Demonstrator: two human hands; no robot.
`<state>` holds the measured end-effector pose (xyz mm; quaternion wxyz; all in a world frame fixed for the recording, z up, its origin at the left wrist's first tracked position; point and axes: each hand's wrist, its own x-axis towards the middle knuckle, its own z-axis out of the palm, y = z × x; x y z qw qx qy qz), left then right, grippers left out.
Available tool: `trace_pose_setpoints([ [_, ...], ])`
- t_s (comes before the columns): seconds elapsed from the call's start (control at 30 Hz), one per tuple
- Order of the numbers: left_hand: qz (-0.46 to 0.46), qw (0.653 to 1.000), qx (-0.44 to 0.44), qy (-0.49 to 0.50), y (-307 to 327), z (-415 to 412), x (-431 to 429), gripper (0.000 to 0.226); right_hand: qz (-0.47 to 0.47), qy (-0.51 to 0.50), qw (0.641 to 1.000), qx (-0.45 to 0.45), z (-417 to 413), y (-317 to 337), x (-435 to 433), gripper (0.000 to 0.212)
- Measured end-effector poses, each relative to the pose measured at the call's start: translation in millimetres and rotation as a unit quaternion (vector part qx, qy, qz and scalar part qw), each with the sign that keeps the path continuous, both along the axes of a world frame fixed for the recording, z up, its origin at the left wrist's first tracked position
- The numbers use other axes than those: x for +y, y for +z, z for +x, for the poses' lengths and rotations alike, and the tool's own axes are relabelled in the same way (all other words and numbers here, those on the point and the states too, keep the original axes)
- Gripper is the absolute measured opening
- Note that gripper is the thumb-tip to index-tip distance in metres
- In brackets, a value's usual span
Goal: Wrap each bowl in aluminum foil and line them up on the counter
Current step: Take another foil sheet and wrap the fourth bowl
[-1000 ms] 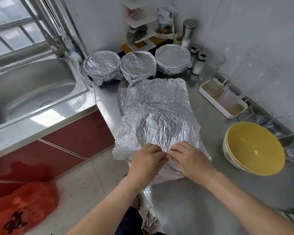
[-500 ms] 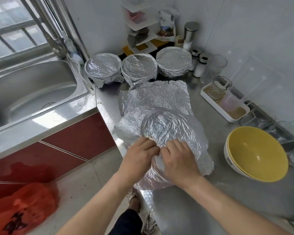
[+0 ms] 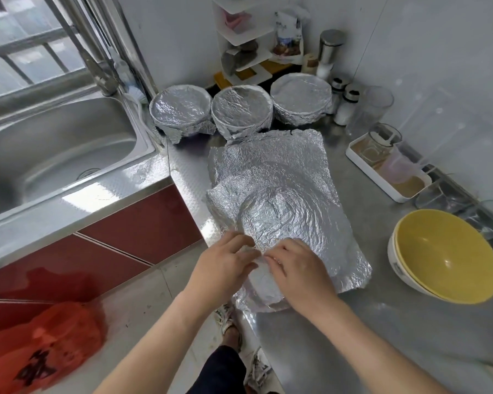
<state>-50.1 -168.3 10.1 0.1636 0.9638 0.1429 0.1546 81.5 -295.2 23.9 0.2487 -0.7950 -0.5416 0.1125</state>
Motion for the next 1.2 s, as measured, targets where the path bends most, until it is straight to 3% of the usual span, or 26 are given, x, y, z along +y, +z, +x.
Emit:
trace_pose_setpoints([
  [0.2,0.003,1.0,-0.002,-0.025,-6,13,-5,0.009,-0.012,0.052,0.997,-0.052,18,-9,-7,0.007],
  [0.33,0.011,0.999,-0.016,-0.032,-10,10,-4,0.022,0.0,0.082,0.99,-0.112,17,-13,-6,0.013],
  [0.63,-0.047,0.999,0.003,-0.004,-4,10,-14,0.02,0.052,0.096,0.978,-0.179,12,-22,-6,0.014],
  [0.8,0.004,1.0,-0.027,0.005,-10,14,-17,0.028,0.078,0.092,0.975,-0.187,11,-29,-6,0.02],
  [0.97,0.029,0.997,-0.065,-0.021,-9,12,-7,0.008,0.099,0.059,0.976,-0.187,2,-24,0,0.016],
  [1.1,0.041,0.997,-0.051,-0.03,0,10,9,0.009,0.081,-0.019,0.979,-0.185,-12,-19,8,0.011],
  [1.2,0.032,0.999,-0.012,-0.019,-5,4,17,0.014,0.037,-0.056,0.989,-0.133,-25,-16,14,0.007],
])
